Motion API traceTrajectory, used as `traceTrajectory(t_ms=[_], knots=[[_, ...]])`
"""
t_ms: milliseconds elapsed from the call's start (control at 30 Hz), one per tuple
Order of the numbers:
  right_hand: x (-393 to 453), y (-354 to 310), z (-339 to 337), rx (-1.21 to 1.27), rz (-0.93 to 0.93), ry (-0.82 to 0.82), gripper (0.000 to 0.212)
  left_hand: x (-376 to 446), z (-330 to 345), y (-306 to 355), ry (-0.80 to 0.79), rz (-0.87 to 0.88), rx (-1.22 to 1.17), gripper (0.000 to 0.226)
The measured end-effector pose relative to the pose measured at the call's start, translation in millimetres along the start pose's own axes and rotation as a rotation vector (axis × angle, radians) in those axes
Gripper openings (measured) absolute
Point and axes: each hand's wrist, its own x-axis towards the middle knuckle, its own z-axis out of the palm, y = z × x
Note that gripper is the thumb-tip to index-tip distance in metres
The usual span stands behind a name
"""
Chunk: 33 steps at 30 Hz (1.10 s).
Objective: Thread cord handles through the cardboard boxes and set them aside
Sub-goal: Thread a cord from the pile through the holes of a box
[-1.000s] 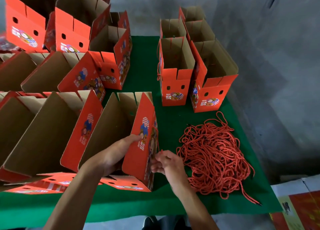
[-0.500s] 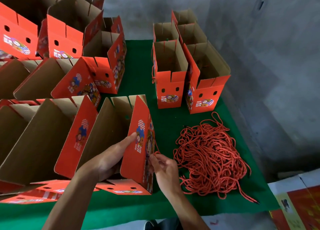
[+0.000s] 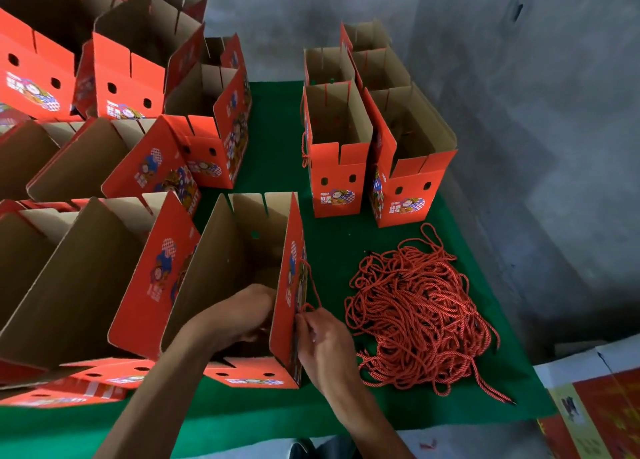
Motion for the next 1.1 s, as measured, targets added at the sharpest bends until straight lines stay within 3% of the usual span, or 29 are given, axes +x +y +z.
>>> traceTrajectory(t_ms=[100,433,567,700,800,867,967,1100], knots=[[-4,-2,-1,-0.201,-0.076,-0.017,0.028,7,4,7,0.008,0.071,0.359,0.031],[-9,-2,-1,-0.068,-0.016,-0.144,0.039,13,11,10,-0.066,0.07,0.512,0.036],[-11,3,5,0.03,0.005,-0.159,0.028,15,18,9,0.109,-0.013,0.684,0.032],[-14,4,7,0.035,0.026,-0.161,0.026,13,17,8,0.337,0.036,0.629,0.03],[-18,3,5,0.075,0.014,-0.201,0.03,9,13,4,0.29,0.162,0.525,0.035],[-20,4,1,0.129,0.013,-0.263,0.038,7,11,3,0.248,0.25,0.398,0.029],[-23,13,-3,0.078,-0.002,-0.358,0.077,6,14,5,0.169,0.28,0.158,0.025],[-24,18,-6,0.149,0.006,-0.321,0.113,4,29,14,0.111,0.349,0.168,0.035]])
